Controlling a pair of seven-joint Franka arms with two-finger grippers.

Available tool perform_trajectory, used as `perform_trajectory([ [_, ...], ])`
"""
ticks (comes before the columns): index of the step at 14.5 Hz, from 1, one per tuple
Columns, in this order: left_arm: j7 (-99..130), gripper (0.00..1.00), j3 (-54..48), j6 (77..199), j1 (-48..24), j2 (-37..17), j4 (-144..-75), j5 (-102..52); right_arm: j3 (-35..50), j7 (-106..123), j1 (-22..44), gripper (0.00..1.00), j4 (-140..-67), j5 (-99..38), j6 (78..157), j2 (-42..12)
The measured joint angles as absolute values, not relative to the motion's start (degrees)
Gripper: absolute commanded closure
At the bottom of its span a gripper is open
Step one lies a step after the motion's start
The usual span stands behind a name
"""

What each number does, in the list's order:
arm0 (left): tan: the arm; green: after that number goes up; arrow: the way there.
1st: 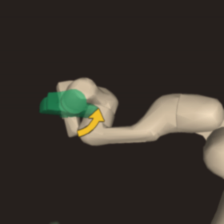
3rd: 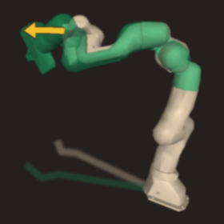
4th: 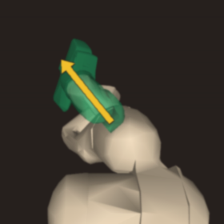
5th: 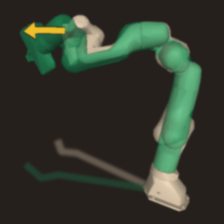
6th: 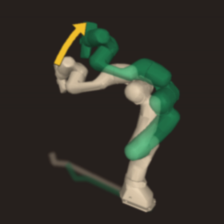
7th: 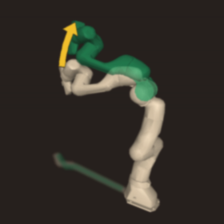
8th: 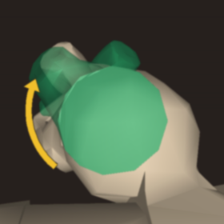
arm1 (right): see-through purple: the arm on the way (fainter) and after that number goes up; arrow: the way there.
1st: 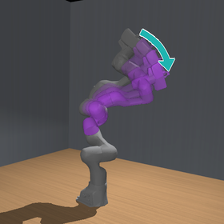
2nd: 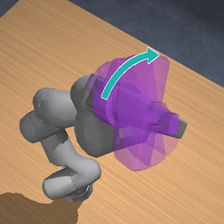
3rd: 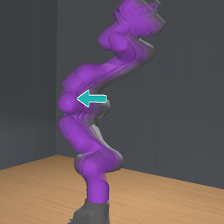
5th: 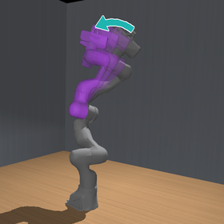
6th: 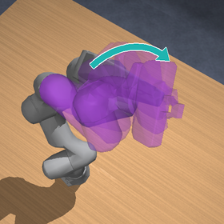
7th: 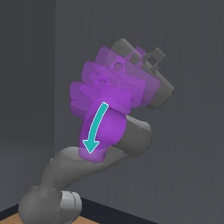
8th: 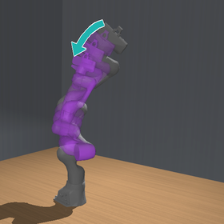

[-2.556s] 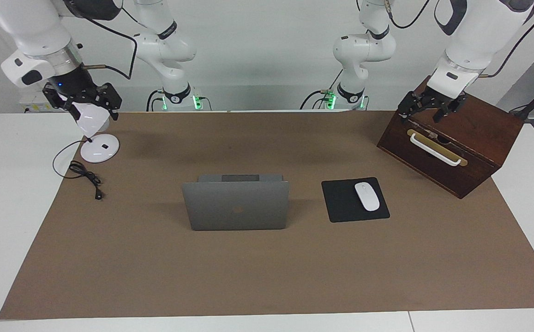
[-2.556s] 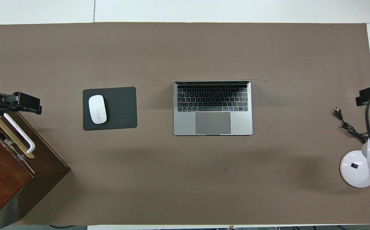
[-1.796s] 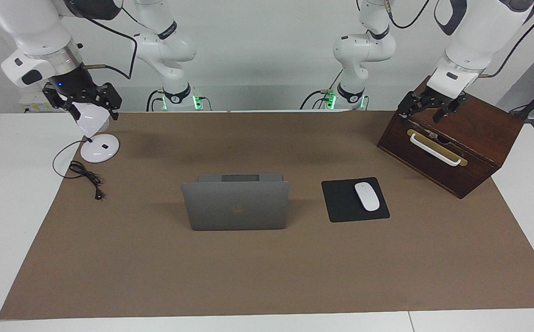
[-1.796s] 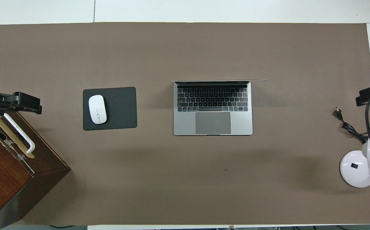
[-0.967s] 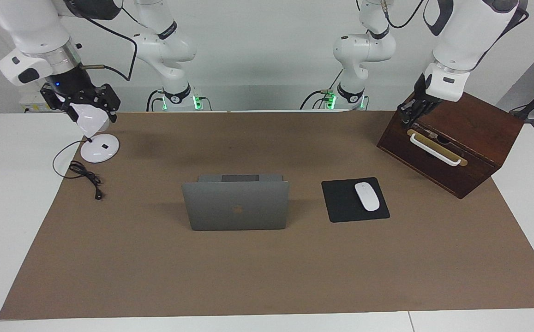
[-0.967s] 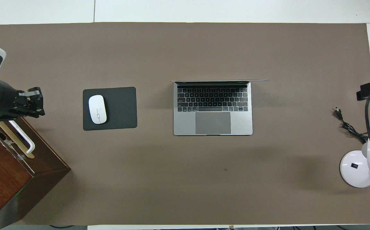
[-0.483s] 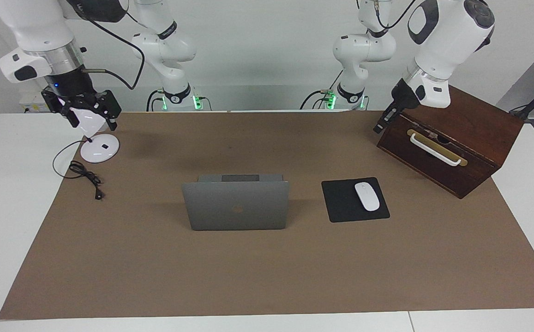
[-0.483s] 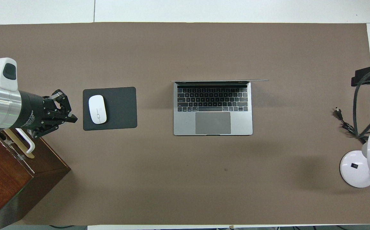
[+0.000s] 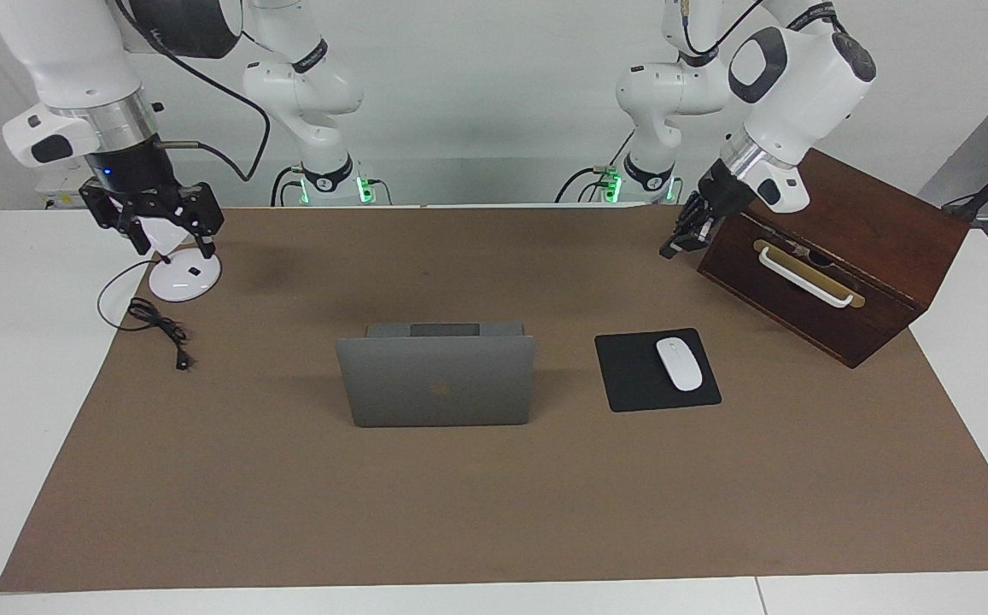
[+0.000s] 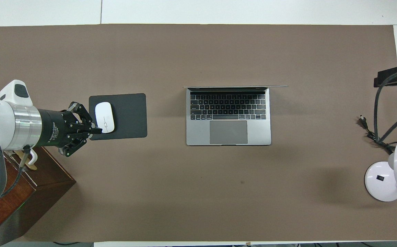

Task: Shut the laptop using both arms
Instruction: 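Move the left gripper toward the laptop while the right gripper reaches over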

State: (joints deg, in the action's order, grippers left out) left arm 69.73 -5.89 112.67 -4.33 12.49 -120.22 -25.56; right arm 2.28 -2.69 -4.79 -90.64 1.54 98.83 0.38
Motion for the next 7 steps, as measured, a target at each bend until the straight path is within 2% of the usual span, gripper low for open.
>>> perform_trajectory([
  [3, 71.18, 1.0, -5.95, 114.79, -4.99, 12.62, -122.92, -30.01, 2.19, -2.64, -4.94, 0.2, -91.11, 1.53, 102.0, -0.13],
  [5, 71.79, 1.0, -6.03, 117.51, -6.15, 12.66, -126.49, -35.3, 2.17, -2.64, -4.95, 0.0, -91.3, 1.5, 105.65, -1.41],
  [7, 71.94, 1.0, -6.03, 120.01, -6.73, 12.63, -129.92, -42.41, 2.2, -2.64, -4.93, 0.0, -91.34, 1.33, 109.41, -3.26],
])
